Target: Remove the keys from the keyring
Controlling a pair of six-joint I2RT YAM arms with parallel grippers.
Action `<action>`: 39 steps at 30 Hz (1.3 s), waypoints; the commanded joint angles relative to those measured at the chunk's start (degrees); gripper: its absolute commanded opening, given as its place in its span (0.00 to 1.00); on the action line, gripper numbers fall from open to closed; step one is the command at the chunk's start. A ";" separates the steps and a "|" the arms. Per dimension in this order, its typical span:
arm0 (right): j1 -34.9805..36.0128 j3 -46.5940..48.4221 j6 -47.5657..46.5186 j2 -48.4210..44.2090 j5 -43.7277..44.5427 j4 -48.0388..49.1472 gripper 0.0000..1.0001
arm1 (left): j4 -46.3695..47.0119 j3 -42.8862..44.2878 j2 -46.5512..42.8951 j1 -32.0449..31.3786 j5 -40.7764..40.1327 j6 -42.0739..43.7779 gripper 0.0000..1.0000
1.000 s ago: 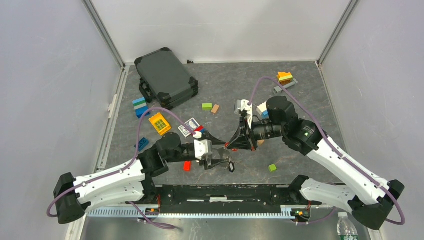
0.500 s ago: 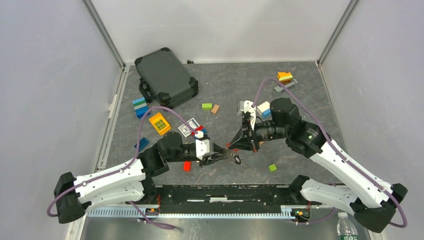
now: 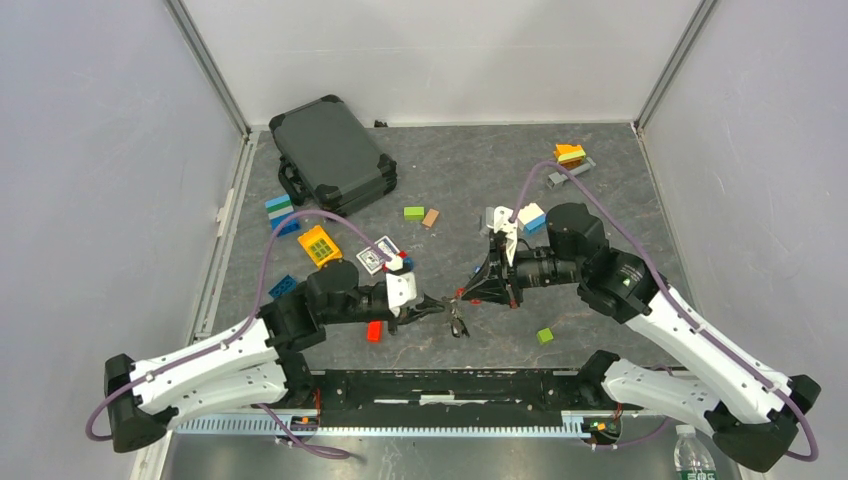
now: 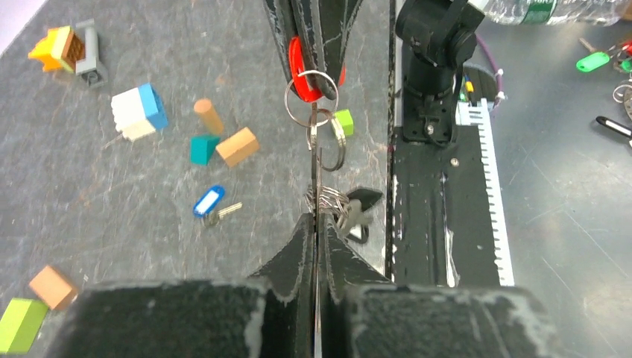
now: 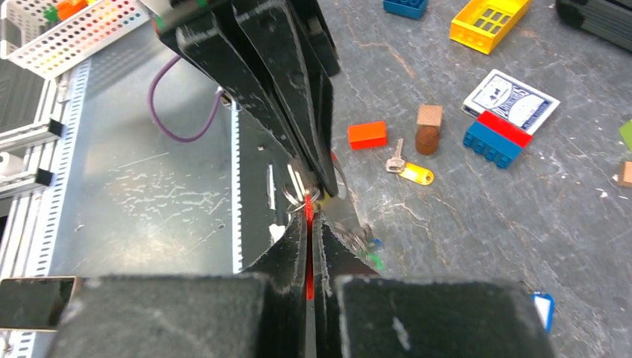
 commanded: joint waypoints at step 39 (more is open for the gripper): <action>0.27 -40.25 15.46 -16.77 -3.10 68.59 0.71 | -58.79 38.66 16.48 -3.98 -11.99 5.51 0.02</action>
